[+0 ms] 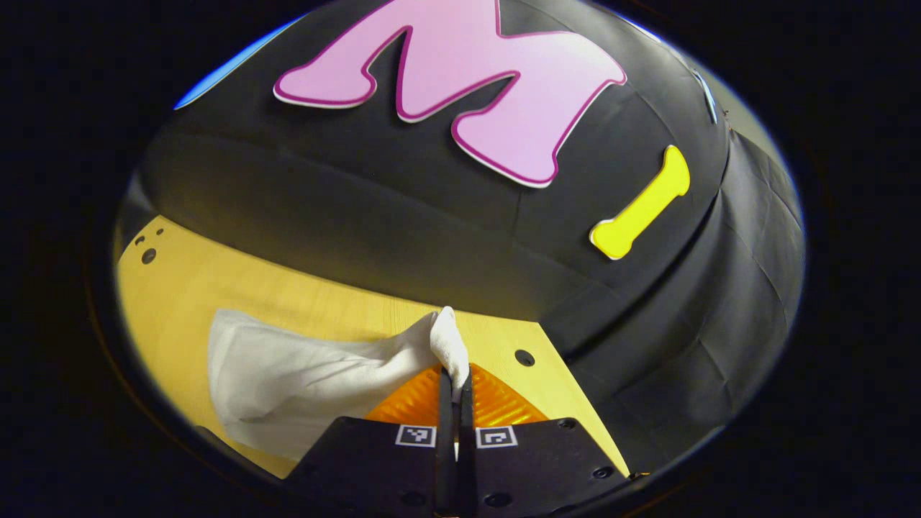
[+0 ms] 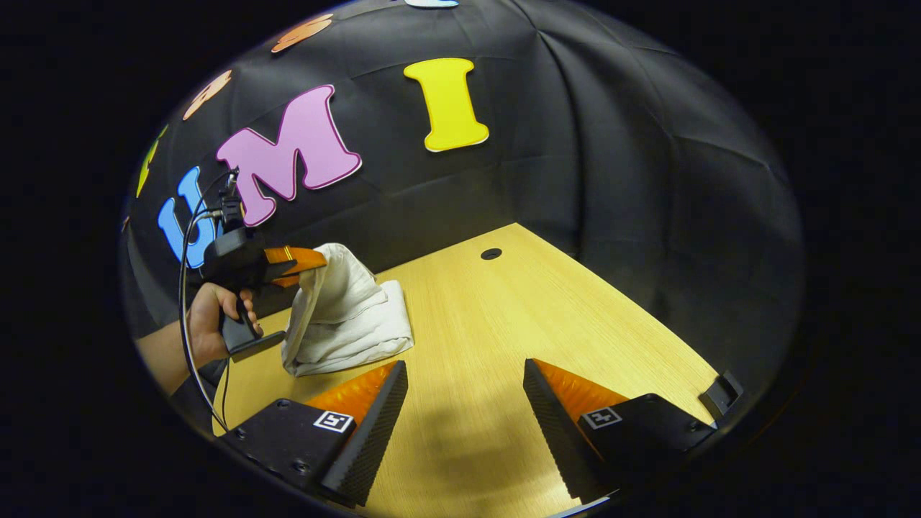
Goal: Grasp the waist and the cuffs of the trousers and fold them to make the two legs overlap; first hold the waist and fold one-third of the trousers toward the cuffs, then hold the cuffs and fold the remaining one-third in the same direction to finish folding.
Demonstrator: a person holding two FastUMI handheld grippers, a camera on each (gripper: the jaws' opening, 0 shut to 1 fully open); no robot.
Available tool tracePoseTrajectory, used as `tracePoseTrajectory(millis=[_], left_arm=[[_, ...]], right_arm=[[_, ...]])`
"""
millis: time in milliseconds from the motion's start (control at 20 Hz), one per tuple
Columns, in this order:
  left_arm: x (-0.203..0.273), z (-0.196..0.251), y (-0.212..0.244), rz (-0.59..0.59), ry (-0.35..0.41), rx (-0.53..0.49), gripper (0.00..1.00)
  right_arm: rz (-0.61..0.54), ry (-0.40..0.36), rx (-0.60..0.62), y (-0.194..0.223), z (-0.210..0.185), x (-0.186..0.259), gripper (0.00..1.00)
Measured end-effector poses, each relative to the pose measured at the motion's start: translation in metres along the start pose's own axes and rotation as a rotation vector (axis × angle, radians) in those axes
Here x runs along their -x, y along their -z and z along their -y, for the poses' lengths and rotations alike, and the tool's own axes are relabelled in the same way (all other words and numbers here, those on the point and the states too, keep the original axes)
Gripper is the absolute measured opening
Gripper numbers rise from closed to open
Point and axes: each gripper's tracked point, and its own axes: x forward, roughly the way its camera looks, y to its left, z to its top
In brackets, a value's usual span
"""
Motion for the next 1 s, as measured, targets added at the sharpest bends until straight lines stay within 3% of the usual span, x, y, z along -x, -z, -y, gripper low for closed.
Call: tracePoseTrajectory(millis=[150,300,400,500,550,650,700,750,1000], left_arm=[[-0.008,-0.005,0.018,-0.040,-0.054,-0.035,0.07],[-0.009,-0.002,0.022,-0.061,-0.034,-0.093,0.13],[0.001,0.004,0.021,-0.052,0.009,-0.119,0.29],[0.021,0.009,0.020,-0.031,0.047,-0.141,0.56],[0.034,0.007,0.018,-0.020,0.049,-0.163,0.70],[0.064,-0.004,0.015,0.006,0.015,-0.219,0.89],[0.083,-0.010,0.011,0.021,-0.010,-0.248,0.88],[0.103,-0.019,0.007,0.041,-0.038,-0.274,0.95],[0.219,-0.048,-0.016,0.151,-0.142,-0.394,0.97]], right_arm=[[0.000,0.012,-0.006,0.005,0.007,0.000,0.99],[0.002,0.019,-0.012,0.007,0.007,0.002,0.99],[-0.001,0.016,-0.010,0.010,0.004,0.002,0.98],[0.001,0.007,0.005,0.009,-0.001,0.006,0.99],[0.008,0.001,0.015,0.005,-0.005,0.009,0.99],[0.024,-0.008,0.039,0.000,-0.013,0.014,0.99],[0.027,-0.012,0.045,-0.003,-0.018,0.017,0.99],[0.031,-0.021,0.045,-0.006,-0.024,0.020,0.99],[0.078,-0.070,0.087,-0.024,-0.058,0.056,0.99]])
